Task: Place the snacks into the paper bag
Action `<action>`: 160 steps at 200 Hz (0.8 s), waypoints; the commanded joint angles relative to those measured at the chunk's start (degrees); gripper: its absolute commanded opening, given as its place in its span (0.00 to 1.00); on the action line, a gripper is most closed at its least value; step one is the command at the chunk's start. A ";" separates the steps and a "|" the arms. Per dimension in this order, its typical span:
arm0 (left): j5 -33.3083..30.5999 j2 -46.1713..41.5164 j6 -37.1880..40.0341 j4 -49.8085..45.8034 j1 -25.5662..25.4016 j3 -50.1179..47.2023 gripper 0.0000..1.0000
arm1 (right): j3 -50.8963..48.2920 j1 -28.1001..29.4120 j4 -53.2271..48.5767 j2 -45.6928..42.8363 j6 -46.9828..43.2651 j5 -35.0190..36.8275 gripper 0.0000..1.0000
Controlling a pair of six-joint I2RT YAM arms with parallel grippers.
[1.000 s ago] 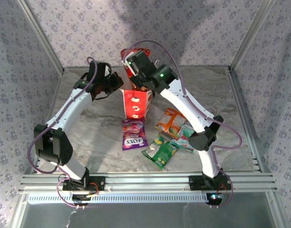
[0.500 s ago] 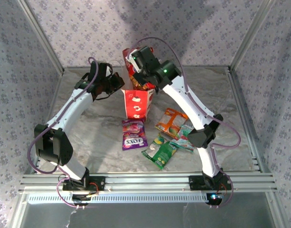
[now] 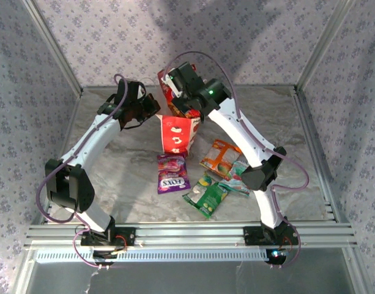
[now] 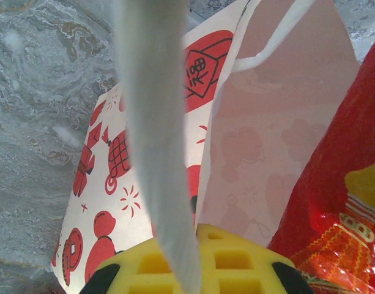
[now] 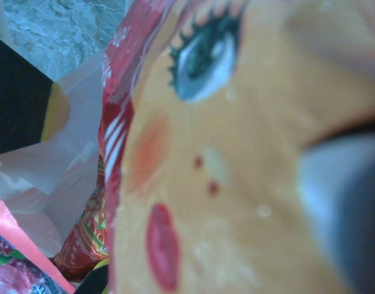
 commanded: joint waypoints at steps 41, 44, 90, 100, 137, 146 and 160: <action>-2.46 0.06 -1.95 -0.79 -0.01 1.59 0.04 | -0.39 -0.82 1.56 -1.74 1.91 -0.84 0.00; -2.47 0.11 -2.03 -0.76 -0.01 1.62 0.04 | -0.36 -1.00 1.47 -1.75 2.10 -0.97 0.00; -4.45 -0.80 -2.52 -1.22 -0.01 1.31 0.03 | -0.37 -2.54 -0.06 -2.53 3.07 -2.86 0.00; -4.80 -0.99 -2.61 -1.28 -0.01 1.32 0.03 | -0.48 -2.69 -0.29 -2.53 3.30 -2.69 0.00; -5.76 -1.24 -2.53 -2.34 0.01 1.49 0.04 | -0.48 -3.60 -0.55 -2.72 3.74 -5.01 0.00; -5.91 -1.26 -2.57 -2.30 0.08 1.38 0.04 | -0.45 -3.57 -0.72 -2.65 3.53 -5.87 0.00; -6.05 -1.26 -2.54 -2.37 0.17 1.48 0.04 | -0.41 -3.71 -1.24 -2.33 3.24 -7.35 0.00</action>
